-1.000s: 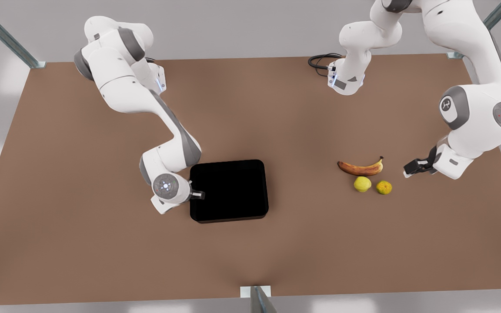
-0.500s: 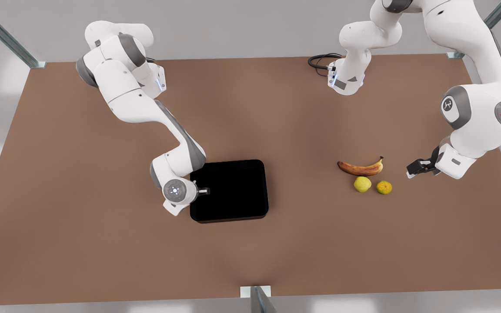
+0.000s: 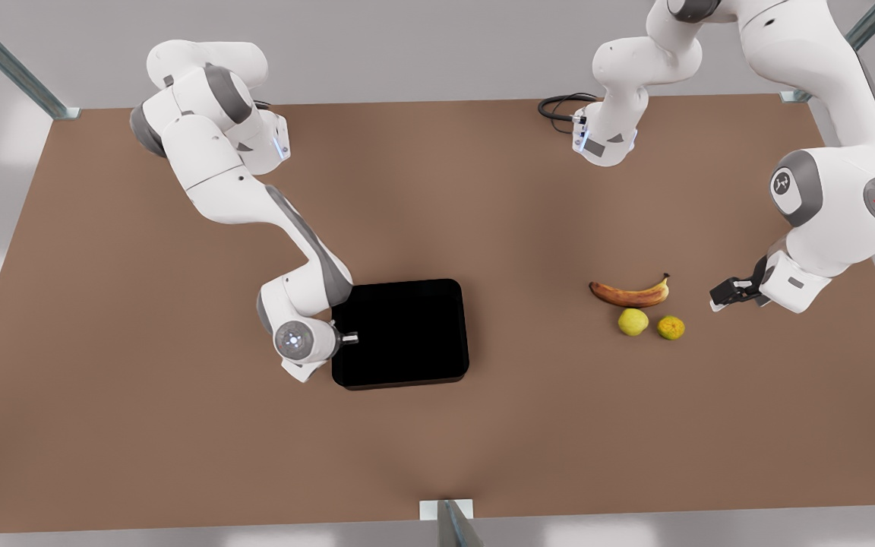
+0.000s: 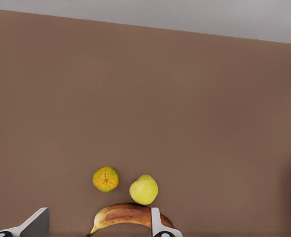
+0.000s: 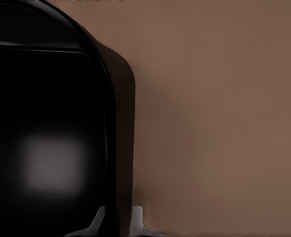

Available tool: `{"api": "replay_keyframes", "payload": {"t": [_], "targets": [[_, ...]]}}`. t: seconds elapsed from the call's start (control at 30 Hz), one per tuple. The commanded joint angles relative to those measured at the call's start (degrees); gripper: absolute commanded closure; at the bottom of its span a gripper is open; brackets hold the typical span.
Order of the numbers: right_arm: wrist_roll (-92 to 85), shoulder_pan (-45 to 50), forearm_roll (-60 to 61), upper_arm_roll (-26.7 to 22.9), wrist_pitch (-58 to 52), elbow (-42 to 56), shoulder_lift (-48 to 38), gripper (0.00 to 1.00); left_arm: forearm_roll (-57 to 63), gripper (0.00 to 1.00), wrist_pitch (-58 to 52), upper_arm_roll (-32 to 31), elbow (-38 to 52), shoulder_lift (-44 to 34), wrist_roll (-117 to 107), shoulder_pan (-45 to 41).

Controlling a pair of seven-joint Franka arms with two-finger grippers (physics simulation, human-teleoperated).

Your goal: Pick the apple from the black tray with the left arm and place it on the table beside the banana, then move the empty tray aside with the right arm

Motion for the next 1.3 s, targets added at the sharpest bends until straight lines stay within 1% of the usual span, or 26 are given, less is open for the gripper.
{"api": "replay_keyframes", "payload": {"t": [0.0, 0.03, 0.07, 0.17, 0.27, 0.33, 0.37, 0.47, 0.6, 0.67, 0.7, 0.73, 0.77, 0.83, 1.03, 1.07, 1.1, 1.17, 1.23, 1.27], "targets": [[-4.2, 0.0, 0.1, 0.0, 0.1, 0.0, -0.1, 0.82, 0.1, 0.0, 0.0, 0.0, 0.0, -0.1, 0.3, 0.0], [-4.3, 0.0, 0.1, 0.0, 0.1, 0.0, -0.2, 0.89, 0.1, 0.0, 0.0, 0.0, 0.0, -0.1, 0.3, 0.0], [-4.3, 0.0, 0.0, 0.0, 0.0, 0.0, -0.2, 0.93, 0.1, 0.0, 0.0, 0.0, 0.1, -0.1, 0.3, 0.0], [-4.3, -0.1, 0.0, -0.1, -0.4, 0.4, -1.0, 0.94, 0.1, 0.0, 0.0, 0.0, 0.1, -0.1, 0.3, 0.0], [-6.5, -0.9, 0.3, -0.9, -4.9, 1.1, -6.4, 0.94, 0.1, 0.0, 0.0, 0.0, 0.1, -0.1, 0.3, 0.0], [-10.5, -2.2, 1.7, -1.4, -11.1, 1.1, -10.7, 0.94, 0.1, 0.0, 0.0, 0.0, 0.1, -0.1, 0.3, 0.0], [-17.1, -2.5, 5.4, -5.1, -13.3, 1.1, -12.1, 0.94, 0.1, 0.0, 0.0, 0.0, 0.1, -0.1, 0.3, 0.0], [-32.0, -2.5, 6.6, -12.9, -19.1, 1.3, -14.3, 0.96, 0.1, 0.0, 0.0, 0.0, 0.1, -0.1, 0.3, 0.0], [-50.7, -2.6, 6.3, -23.1, -21.2, 2.4, -14.1, 0.96, 0.1, 0.0, 0.0, 0.0, 0.2, -0.1, 0.3, 0.0], [-58.8, -3.5, 6.3, -26.8, -20.2, 3.9, -11.0, 0.96, 0.1, 0.0, 0.0, 0.0, 0.2, -0.1, 0.3, 0.0], [-60.8, -4.5, 6.3, -27.2, -20.1, 5.6, -8.8, 0.96, 0.1, 0.0, 0.0, 0.0, 0.2, -0.1, 0.3, 0.0], [-60.9, -4.8, 6.3, -27.2, -17.7, 6.1, -7.3, 0.96, 0.1, 0.0, 0.0, 0.0, 0.2, -0.1, 0.3, 0.0], [-61.8, -5.5, 6.3, -26.8, -12.8, 6.1, -5.4, 0.96, 0.1, 0.0, 0.0, 0.0, 0.2, -0.1, 0.3, 0.0], [-62.2, -5.6, 8.5, -26.7, -8.2, 6.1, -2.6, 0.96, 0.1, 0.0, 0.0, 0.0, 0.2, -0.1, 0.3, 0.0], [-62.9, -5.9, 9.5, -26.8, -4.7, 6.1, 0.9, 0.95, 0.1, 0.0, 0.0, 0.0, 0.2, -0.1, 0.3, 0.0], [-62.7, -5.8, 9.6, -26.8, -4.6, 6.3, 0.9, 0.43, 0.1, 0.0, 0.0, 0.0, 0.2, 0.0, 0.5, -0.1], [-61.8, -5.7, 12.9, -27.2, -4.6, 7.0, 0.6, 0.0, 0.1, 0.0, 0.1, -0.1, 0.4, 0.0, 1.0, -0.1], [-61.7, -5.5, 14.4, -27.3, -5.7, 7.5, -3.6, 0.0, 0.1, 0.0, 0.1, -0.2, 0.7, 0.0, 0.7, -0.2], [-58.2, -5.6, 14.3, -26.2, -14.0, 7.5, -12.4, 0.0, 0.1, 0.0, 0.3, -0.3, 1.7, 0.3, 1.0, -0.3], [-53.2, -5.6, 13.6, -25.2, -17.8, 7.6, -15.9, 0.0, 0.4, 0.0, 0.4, -0.3, 2.0, 0.6, 0.9, -0.5]]}}
